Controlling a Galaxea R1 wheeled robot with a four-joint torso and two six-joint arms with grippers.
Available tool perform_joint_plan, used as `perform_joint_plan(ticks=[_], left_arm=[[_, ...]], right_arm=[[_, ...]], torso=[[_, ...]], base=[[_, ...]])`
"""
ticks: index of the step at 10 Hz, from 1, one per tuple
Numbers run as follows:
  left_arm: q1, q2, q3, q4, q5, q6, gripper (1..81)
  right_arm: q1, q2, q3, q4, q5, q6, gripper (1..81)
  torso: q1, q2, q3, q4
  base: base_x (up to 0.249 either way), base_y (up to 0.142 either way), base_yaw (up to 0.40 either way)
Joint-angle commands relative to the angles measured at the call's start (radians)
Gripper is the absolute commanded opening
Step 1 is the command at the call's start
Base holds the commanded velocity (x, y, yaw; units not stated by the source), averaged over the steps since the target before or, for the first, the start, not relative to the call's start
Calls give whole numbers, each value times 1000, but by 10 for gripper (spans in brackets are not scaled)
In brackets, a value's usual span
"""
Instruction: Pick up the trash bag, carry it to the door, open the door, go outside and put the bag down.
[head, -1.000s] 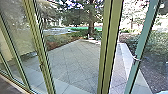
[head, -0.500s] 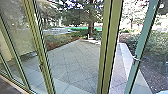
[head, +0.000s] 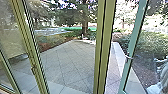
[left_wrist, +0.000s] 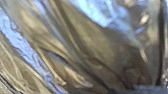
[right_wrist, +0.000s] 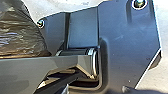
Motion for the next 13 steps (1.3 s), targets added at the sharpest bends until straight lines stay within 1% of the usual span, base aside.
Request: perform_joint_plan(ticks=[1, 13], left_arm=[[-55, -6, 1, 5, 48, 0, 10], [-58, -6, 1, 5, 46, -1, 10]], right_arm=[[42, 15, 10, -11, -62, -8, 811], [40, 18, 10, -12, -62, -8, 811]], torso=[[0, 0, 0, 0], [0, 0, 0, 0]], base=[[0, 0, -164], [0, 0, -178]])
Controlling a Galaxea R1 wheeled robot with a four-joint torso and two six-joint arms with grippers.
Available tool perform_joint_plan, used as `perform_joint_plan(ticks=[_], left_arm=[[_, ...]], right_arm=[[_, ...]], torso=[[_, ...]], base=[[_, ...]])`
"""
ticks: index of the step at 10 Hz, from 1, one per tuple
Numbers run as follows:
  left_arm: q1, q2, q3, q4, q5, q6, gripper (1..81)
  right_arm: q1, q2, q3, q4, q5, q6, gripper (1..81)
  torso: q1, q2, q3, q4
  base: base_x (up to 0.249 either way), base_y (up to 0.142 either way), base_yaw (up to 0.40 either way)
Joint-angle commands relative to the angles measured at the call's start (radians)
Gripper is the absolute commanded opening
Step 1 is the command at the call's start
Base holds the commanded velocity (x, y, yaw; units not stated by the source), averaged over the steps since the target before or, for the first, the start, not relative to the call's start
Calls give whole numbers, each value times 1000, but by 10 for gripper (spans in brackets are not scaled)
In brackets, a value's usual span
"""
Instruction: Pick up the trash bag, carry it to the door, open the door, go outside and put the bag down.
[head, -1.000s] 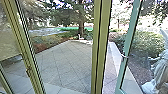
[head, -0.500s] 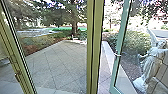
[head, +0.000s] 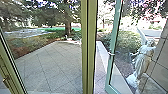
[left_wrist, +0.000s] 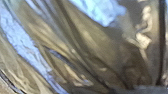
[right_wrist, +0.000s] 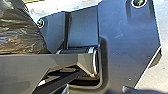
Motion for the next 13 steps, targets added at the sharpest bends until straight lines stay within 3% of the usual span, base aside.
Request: perform_joint_plan(ticks=[1, 11, 13], left_arm=[[-55, -6, 2, 5, 48, -1, 10], [-56, -5, 2, 7, 41, 0, 10], [-59, -3, 2, 7, 41, 0, 10]], right_arm=[[45, 19, 10, -11, -69, -7, 811], [40, 19, 10, -28, -71, -40, 811], [36, 25, 9, 9, -69, -43, 811]], torso=[[0, 0, 0, 0], [0, 0, 0, 0], [0, 0, 0, 0]], base=[[0, 0, -108], [0, 0, 0], [0, 0, 0]])
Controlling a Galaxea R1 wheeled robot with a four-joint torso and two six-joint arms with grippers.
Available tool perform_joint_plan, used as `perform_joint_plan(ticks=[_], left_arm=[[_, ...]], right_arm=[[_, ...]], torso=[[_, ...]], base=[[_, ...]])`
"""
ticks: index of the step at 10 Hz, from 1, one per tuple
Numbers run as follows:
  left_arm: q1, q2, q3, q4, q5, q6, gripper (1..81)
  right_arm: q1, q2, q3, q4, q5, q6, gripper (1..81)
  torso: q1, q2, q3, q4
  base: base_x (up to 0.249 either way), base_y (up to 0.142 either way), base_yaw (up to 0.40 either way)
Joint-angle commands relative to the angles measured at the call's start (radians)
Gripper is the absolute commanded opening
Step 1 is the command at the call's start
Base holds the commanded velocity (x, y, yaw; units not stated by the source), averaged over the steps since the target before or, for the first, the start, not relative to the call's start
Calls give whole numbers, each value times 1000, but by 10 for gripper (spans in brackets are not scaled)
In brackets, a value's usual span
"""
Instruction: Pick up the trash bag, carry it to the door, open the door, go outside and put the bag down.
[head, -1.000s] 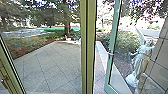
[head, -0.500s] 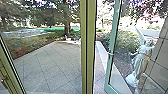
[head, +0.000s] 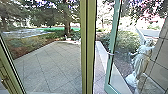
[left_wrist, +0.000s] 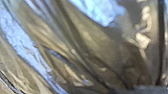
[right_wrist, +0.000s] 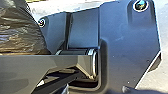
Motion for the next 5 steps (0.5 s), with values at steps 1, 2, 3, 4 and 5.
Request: perform_joint_plan(ticks=[1, 2, 3, 4, 5], left_arm=[[-59, -4, 2, 6, 42, 0, 10], [-59, -6, 0, 6, 42, 0, 10], [-59, -6, 2, 6, 42, 0, 10], [-59, -6, 2, 6, 42, 0, 10], [-59, -6, 0, 6, 42, 0, 10]], right_arm=[[26, 26, 11, 46, -66, -57, 811], [23, 31, 3, 94, -45, -120, 811], [23, 44, -33, 227, -28, -251, 811], [23, 52, -57, 282, -25, -306, 811], [23, 55, -71, 318, -25, -354, 811]], torso=[[0, 0, 0, 0], [0, 0, 0, 0], [0, 0, 0, 0], [0, 0, 0, 0], [0, 0, 0, 0]], base=[[0, 0, 0], [0, 0, 0], [0, 0, 0], [0, -88, 0], [0, -103, 0]])
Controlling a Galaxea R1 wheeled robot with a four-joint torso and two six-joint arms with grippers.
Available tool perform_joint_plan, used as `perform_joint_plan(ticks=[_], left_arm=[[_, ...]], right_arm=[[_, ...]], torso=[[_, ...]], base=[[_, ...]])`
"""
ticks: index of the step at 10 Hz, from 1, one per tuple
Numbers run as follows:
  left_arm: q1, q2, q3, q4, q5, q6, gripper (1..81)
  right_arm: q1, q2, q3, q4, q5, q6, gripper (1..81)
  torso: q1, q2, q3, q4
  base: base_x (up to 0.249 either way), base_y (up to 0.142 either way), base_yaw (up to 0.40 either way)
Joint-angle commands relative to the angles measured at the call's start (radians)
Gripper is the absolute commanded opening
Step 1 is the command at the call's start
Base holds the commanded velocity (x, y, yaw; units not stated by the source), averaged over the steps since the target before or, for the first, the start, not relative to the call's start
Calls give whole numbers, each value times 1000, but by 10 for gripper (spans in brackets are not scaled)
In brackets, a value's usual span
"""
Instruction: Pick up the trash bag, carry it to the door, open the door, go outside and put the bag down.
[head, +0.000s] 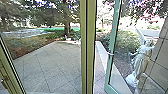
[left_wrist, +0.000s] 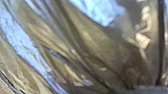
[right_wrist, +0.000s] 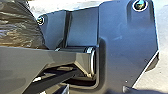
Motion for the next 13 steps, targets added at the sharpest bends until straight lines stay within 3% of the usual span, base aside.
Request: perform_joint_plan(ticks=[1, 13], left_arm=[[-59, -4, 2, 6, 44, 0, 10], [-59, -2, 2, 8, 43, 0, 10]], right_arm=[[46, 29, -19, 125, -41, -131, 811], [63, 20, -56, 117, -45, -130, 811]], torso=[[0, 0, 0, 0], [-1, 0, 0, 0]], base=[[0, -109, 0], [0, -113, 0]])
